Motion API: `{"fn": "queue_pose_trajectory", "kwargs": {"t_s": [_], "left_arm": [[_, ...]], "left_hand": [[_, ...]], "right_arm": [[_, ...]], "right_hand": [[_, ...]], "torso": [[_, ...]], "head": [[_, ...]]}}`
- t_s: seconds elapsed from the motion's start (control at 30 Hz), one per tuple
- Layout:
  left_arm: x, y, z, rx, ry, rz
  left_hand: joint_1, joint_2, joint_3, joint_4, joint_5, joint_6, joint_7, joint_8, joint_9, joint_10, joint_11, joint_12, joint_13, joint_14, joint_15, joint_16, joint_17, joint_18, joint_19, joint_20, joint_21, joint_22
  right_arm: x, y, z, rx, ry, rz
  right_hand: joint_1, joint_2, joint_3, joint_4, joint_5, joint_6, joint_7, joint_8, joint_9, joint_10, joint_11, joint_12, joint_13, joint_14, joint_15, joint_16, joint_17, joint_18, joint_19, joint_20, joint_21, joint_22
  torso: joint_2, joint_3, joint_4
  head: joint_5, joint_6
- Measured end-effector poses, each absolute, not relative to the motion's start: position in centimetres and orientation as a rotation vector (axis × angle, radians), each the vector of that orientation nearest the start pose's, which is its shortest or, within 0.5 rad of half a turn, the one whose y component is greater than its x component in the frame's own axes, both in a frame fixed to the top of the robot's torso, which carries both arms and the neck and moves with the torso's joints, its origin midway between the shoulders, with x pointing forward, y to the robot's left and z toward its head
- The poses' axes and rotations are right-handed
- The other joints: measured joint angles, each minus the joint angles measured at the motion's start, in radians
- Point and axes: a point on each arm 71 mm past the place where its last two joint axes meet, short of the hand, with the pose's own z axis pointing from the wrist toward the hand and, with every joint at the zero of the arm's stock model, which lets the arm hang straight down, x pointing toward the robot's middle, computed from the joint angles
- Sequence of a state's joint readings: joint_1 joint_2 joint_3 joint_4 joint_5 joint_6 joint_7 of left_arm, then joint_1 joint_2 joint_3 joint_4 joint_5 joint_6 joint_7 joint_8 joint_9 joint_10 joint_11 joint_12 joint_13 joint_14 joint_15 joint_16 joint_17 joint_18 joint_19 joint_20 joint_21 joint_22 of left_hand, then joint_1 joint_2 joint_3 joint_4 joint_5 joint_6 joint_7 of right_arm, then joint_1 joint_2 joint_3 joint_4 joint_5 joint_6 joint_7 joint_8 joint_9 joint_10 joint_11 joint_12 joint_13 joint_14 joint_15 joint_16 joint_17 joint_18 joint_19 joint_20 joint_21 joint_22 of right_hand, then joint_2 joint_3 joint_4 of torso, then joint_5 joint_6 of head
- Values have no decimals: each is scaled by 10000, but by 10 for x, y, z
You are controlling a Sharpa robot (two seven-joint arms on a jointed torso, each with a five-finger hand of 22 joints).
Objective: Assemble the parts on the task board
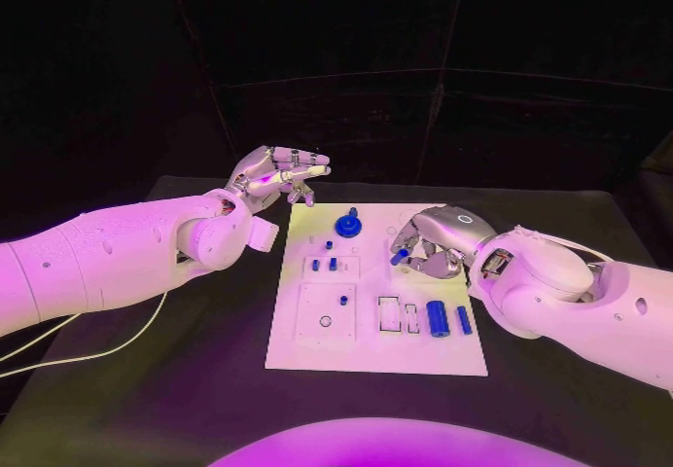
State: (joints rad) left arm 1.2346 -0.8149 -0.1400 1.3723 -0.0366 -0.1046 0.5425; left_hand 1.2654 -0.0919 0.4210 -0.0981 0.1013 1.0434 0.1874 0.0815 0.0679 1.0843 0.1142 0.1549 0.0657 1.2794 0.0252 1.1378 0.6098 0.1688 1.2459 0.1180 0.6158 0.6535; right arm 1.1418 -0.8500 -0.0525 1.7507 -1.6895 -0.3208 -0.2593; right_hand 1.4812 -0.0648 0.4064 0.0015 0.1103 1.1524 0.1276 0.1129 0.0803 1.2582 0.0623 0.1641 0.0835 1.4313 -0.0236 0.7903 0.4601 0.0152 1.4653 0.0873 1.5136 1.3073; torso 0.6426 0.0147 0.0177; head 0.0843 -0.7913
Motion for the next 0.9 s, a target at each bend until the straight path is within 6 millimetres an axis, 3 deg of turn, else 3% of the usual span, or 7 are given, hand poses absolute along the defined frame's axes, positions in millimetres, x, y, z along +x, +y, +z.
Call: {"fn": "queue_pose_trajectory", "kwargs": {"t_s": [0.17,0.37,0.6,0.9], "left_arm": [[506,233,-194,-9595,14139,-16522],[506,231,-194,-9586,14156,-16549],[507,228,-195,-9569,14182,-16603],[507,226,-195,-9549,14207,-16661]], "left_hand": [[0,0,0,0,0,0,0,0,0,0,0,0,0,0,0,0,1,1,0,0,0,1],[0,0,0,0,0,0,0,0,0,0,0,0,0,0,0,0,1,0,0,0,0,1],[0,0,1,1,0,0,0,0,0,0,0,0,0,0,0,0,1,0,0,0,0,2],[0,0,1,0,1,0,0,0,0,0,0,0,0,0,0,0,2,0,0,0,0,2]], "right_arm": [[410,-125,-181,-3394,15901,7495],[403,-90,-180,-3579,15768,8618],[395,-57,-203,-3995,16358,9393],[387,-36,-228,-4804,17204,9538]], "right_hand": [[20,-24,37,-37,1,0,0,-1,57,0,0,-47,-2,0,1,0,0,-1,0,0,0,0],[-51,-120,73,-15,2,-1,-1,-31,58,1,0,-94,-10,0,1,0,0,-1,0,1,0,0],[-77,-146,116,-55,2,-41,32,-111,46,37,-37,-188,-10,0,1,0,1,-1,0,1,0,0],[-119,-183,166,-57,1,-47,27,-125,8,52,-51,-230,-15,0,1,-1,1,-1,0,1,-1,0]], "torso": [[4,-4,10],[20,-15,14],[34,-19,27],[33,-11,24]], "head": [[30,24],[62,12],[138,-33],[296,-126]]}}
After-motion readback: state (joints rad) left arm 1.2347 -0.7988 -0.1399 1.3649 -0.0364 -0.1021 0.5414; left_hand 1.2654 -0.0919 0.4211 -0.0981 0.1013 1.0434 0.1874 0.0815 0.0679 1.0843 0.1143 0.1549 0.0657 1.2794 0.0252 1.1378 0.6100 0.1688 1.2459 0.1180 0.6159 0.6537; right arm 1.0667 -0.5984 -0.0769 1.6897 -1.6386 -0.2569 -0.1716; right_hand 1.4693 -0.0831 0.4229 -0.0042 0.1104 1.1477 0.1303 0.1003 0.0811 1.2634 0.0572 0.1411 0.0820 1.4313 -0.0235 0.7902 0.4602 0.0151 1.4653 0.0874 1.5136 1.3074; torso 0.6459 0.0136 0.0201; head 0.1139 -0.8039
